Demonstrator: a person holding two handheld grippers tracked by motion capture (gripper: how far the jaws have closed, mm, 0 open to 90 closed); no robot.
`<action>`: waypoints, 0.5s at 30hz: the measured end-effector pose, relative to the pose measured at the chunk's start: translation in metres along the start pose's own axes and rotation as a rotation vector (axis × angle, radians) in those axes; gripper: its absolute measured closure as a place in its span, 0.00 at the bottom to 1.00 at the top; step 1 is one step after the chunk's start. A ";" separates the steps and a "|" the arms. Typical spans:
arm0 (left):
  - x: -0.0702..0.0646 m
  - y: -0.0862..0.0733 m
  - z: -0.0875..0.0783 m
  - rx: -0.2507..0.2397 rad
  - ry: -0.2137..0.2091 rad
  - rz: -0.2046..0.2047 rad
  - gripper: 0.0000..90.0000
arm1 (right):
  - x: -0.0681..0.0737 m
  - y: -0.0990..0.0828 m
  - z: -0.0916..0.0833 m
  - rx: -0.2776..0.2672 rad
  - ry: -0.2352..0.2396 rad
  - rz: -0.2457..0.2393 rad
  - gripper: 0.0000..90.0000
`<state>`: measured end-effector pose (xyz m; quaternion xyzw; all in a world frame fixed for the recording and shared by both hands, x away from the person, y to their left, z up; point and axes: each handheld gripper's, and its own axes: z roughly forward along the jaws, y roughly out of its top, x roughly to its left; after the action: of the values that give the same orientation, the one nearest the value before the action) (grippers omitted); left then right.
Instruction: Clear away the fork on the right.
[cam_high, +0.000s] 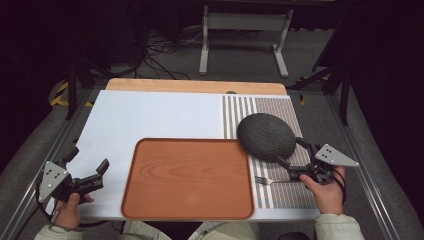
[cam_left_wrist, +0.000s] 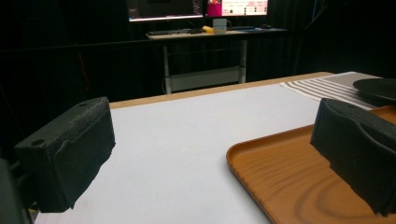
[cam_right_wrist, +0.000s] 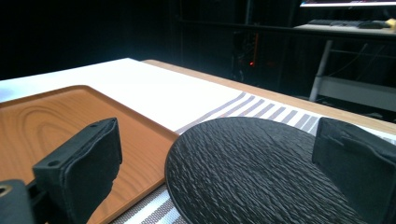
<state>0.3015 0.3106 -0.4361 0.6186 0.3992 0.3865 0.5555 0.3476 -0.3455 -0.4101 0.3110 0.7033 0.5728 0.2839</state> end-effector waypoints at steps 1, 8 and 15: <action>0.000 0.000 0.000 0.000 0.001 0.000 0.00 | 0.000 0.002 0.001 0.012 0.002 -0.003 0.02; 0.000 0.000 0.000 -0.006 -0.001 -0.002 0.00 | -0.003 0.020 0.004 0.119 0.035 -0.066 0.02; 0.000 0.000 0.000 -0.006 -0.002 -0.001 0.00 | -0.003 0.038 0.011 0.261 0.071 -0.155 0.03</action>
<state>0.3012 0.3104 -0.4361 0.6170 0.3979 0.3867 0.5580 0.3620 -0.3348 -0.3747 0.2698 0.8031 0.4635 0.2594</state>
